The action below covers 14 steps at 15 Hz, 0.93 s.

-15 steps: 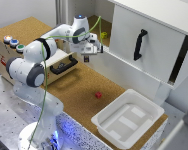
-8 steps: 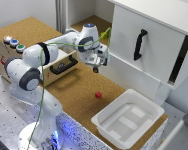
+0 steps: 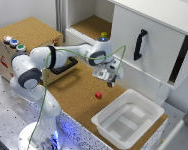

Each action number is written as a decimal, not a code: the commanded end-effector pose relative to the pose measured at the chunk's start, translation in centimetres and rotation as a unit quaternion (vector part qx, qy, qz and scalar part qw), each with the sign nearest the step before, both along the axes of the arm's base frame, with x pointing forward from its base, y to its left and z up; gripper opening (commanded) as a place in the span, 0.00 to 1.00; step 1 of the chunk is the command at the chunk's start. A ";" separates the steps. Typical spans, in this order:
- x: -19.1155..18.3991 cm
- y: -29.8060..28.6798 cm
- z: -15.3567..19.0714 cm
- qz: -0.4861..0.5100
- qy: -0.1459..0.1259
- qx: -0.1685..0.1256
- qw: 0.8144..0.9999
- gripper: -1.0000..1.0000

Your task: Go towards the white box and store the purple object

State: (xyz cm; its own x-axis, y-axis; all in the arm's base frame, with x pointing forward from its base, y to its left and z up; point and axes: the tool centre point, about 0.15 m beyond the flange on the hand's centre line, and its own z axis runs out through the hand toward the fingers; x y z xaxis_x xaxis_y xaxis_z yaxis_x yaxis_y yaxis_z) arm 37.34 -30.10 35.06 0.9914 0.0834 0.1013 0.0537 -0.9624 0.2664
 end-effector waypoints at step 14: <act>0.8 -14.4 -11.5 -0.010 0.006 0.155 0.988 0.00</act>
